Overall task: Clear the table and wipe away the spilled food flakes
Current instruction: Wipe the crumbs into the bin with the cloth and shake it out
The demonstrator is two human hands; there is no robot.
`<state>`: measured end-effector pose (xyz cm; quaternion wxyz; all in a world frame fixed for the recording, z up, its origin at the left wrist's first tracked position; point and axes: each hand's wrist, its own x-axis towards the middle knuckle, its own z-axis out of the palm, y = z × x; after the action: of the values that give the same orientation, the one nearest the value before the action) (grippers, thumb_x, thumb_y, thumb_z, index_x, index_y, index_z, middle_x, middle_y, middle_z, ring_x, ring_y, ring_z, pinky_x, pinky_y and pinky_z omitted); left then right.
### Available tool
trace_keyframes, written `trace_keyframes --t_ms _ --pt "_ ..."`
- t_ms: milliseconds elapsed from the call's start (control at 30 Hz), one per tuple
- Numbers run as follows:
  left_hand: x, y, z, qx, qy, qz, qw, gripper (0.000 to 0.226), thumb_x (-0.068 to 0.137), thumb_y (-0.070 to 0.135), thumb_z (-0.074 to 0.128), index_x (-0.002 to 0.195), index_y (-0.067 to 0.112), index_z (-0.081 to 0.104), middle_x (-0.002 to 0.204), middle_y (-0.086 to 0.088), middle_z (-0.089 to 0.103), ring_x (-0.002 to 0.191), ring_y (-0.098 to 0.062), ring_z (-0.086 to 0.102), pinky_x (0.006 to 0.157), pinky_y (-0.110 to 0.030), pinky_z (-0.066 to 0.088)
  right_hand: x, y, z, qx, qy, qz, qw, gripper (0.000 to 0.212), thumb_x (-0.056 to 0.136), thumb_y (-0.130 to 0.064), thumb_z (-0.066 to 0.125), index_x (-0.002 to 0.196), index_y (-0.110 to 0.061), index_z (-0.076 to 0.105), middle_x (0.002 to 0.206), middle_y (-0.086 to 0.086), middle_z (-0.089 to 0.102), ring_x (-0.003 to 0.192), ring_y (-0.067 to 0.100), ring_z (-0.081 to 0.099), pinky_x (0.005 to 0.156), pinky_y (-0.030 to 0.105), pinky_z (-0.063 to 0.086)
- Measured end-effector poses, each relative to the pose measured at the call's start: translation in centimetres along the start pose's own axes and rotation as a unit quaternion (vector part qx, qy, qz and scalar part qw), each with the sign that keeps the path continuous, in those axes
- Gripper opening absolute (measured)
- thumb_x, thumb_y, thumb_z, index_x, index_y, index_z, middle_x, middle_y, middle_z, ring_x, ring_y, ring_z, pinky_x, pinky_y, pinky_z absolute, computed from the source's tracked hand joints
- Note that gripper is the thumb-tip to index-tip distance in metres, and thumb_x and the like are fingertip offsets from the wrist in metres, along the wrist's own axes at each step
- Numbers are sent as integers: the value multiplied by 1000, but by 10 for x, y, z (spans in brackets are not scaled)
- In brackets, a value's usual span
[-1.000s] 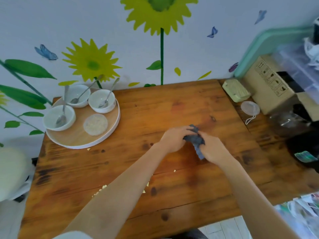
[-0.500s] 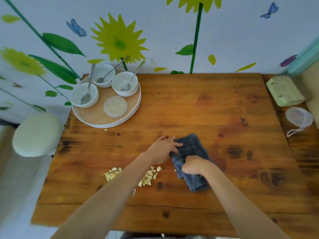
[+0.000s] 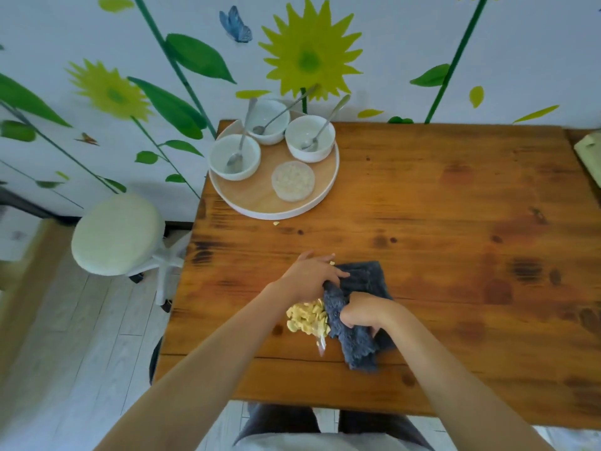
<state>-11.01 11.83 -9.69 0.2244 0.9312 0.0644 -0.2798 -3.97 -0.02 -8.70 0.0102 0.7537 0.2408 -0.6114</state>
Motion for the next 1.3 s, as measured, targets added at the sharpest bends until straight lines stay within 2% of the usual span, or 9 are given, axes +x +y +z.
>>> trace_keyframes --t_ms 167,467,633,833,900,967,1033,1133,1300 --pt "-45 -57 10 -22 39 4 999 50 83 -7 44 118 25 62 147 19 35 145 -9 9 117 -41 1 12 -57 42 24 43 -3 999 17 81 -5 39 67 -14 36 64 5 39 60 19 43 62 31 45" --pt "-82 -117 23 -61 59 -15 996 49 82 -6 46 116 24 62 145 19 40 144 -7 15 116 -36 1 23 -112 76 101 45 -26 994 20 83 -3 40 67 -15 37 64 6 41 60 20 45 57 29 45" --pt "-94 -127 26 -81 68 -51 993 46 81 -6 47 111 25 64 143 20 41 143 -6 16 116 -36 1 26 -123 81 107 38 -43 993 29 80 -3 38 60 -19 25 54 2 24 50 18 27 60 30 36" --pt "-102 -119 16 -85 63 -80 991 45 83 -5 46 112 23 65 141 16 47 142 -7 19 117 -37 5 20 -125 80 128 17 -54 990 16 79 -1 40 72 -15 36 70 6 40 67 22 46 63 31 46" --pt "-105 -116 11 -105 82 -91 987 44 81 -6 47 110 21 66 136 10 53 139 -10 29 117 -38 18 15 -125 79 134 12 -63 989 14 79 -2 41 75 -14 36 71 5 39 69 22 47 67 32 46" --pt "-110 -113 9 -173 132 -104 970 48 77 -10 47 111 18 65 126 2 61 126 -17 47 104 -39 38 9 -124 76 135 1 -68 989 12 79 -3 42 86 -12 42 83 7 47 84 25 54 76 36 52" --pt "-116 -108 8 -243 192 -124 943 49 75 -11 46 111 17 64 119 -1 63 113 -19 55 95 -38 46 -2 -121 69 148 -11 -83 985 14 79 -4 42 87 -14 47 93 8 53 92 25 57 87 40 52" --pt "-131 -97 -3 -320 259 -142 900 41 75 -11 43 101 10 65 107 -5 66 98 -17 57 85 -34 48 -22 -118 55 150 -14 -127 980 17 86 -8 46 90 -23 54 100 5 60 95 20 59 84 32 49" --pt "-149 -87 -30 -324 281 -151 891 26 78 -3 49 99 8 61 102 -7 66 91 -20 57 80 -36 49 -44 -114 32 176 24 -201 963 21 88 -26 60 109 -21 61 103 -4 67 96 10 62 85 27 50"
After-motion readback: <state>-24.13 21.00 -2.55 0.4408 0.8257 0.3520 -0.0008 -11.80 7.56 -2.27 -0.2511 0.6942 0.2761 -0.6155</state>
